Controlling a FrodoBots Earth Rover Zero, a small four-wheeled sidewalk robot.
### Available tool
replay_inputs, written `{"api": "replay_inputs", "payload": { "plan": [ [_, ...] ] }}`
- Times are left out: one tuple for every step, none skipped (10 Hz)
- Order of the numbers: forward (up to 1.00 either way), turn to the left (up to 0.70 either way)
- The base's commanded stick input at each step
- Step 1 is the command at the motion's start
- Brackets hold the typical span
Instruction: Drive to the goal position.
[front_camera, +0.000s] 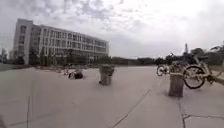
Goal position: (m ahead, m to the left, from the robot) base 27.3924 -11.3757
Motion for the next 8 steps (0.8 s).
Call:
{"api": "replay_inputs", "payload": {
  "plan": [
    [0.70, -0.35],
    [0.70, -0.33],
    [0.70, -0.17],
    [0.70, 0.00],
    [0.70, 0.00],
    [0.70, 0.00],
    [0.70, 0.00],
    [0.70, 0.00]
  ]
}}
